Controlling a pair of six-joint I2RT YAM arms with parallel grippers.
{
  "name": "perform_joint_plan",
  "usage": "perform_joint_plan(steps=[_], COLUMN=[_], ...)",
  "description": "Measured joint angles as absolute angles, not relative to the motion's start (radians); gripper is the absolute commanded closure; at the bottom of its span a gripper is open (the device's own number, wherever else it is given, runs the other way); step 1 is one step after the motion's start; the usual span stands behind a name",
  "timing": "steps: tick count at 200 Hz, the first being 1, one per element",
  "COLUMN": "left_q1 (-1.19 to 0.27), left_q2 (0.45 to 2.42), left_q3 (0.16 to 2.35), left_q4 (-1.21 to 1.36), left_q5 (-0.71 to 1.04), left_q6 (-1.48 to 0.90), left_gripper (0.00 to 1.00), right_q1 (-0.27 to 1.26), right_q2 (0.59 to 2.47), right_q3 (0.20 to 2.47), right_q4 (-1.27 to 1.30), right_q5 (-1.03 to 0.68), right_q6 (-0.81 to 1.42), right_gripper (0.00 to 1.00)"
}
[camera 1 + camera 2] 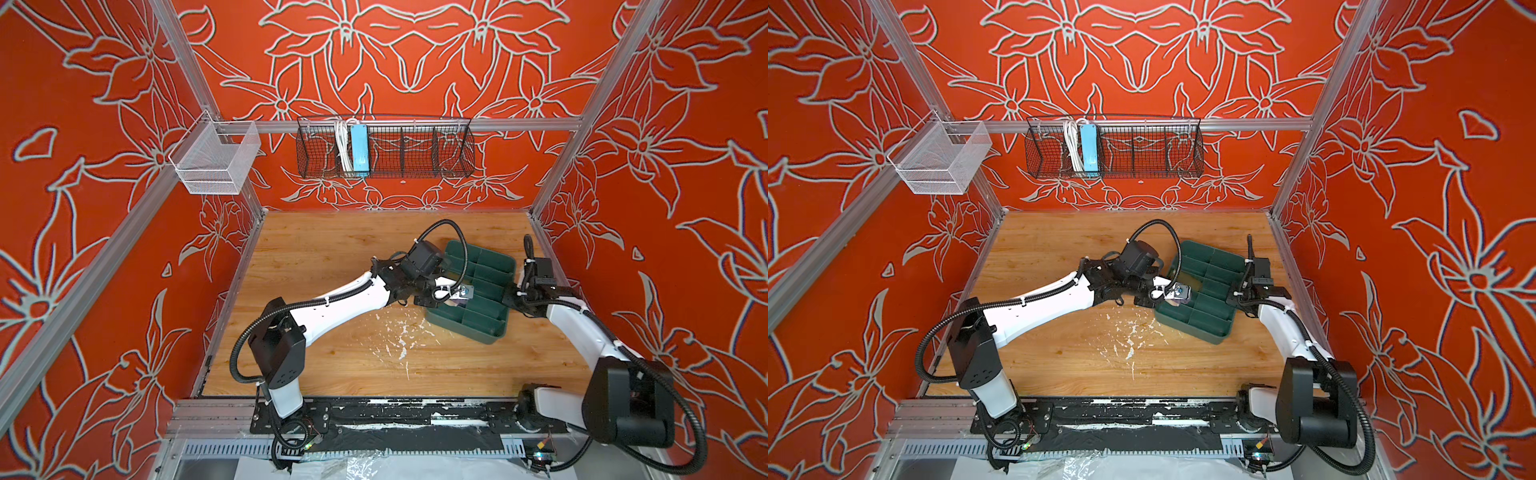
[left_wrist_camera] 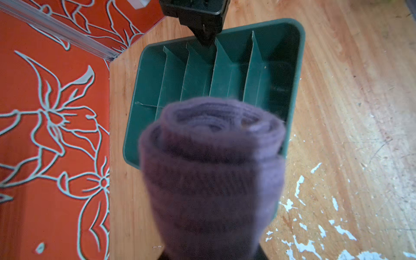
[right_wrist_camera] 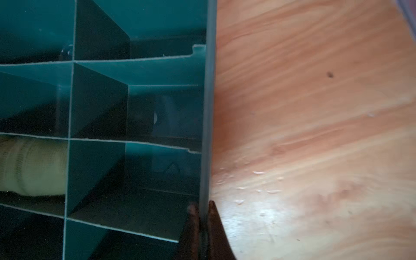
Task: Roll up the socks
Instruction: 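Carry the rolled sock over the green tray while the right gripper grips the tray edge, then lower the rolled sock into the compartment beside the olive-green sock with the left gripper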
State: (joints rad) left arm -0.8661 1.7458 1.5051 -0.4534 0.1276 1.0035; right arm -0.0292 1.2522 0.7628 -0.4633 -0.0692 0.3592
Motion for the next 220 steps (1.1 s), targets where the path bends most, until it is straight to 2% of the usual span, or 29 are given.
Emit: perform_joint_plan(steps=[50,94,152,220], left_q1=[-0.883,-0.921,-0.937,-0.937], left_q2=[1.740,1.737,1.773,1.798], left_q3=[1.419,1.286,1.258,1.253], left_q4=[-0.380,-0.324,-0.217,-0.200], left_q5=[0.010,-0.099,-0.213,-0.230], left_q6=[1.031,1.002,0.915,0.916], left_gripper=[1.00,1.00,1.00,1.00], right_q1=[0.111,0.112,0.133,0.147], right_q2=[1.254,1.222,1.180,1.154], right_q3=[0.759,0.732,0.683,0.661], right_q4=[-0.455,-0.442,-0.406,-0.387], right_q5=[-0.074,-0.110,-0.189,-0.212], right_q6=[0.374,0.394,0.400,0.391], right_gripper=[1.00,1.00,1.00,1.00])
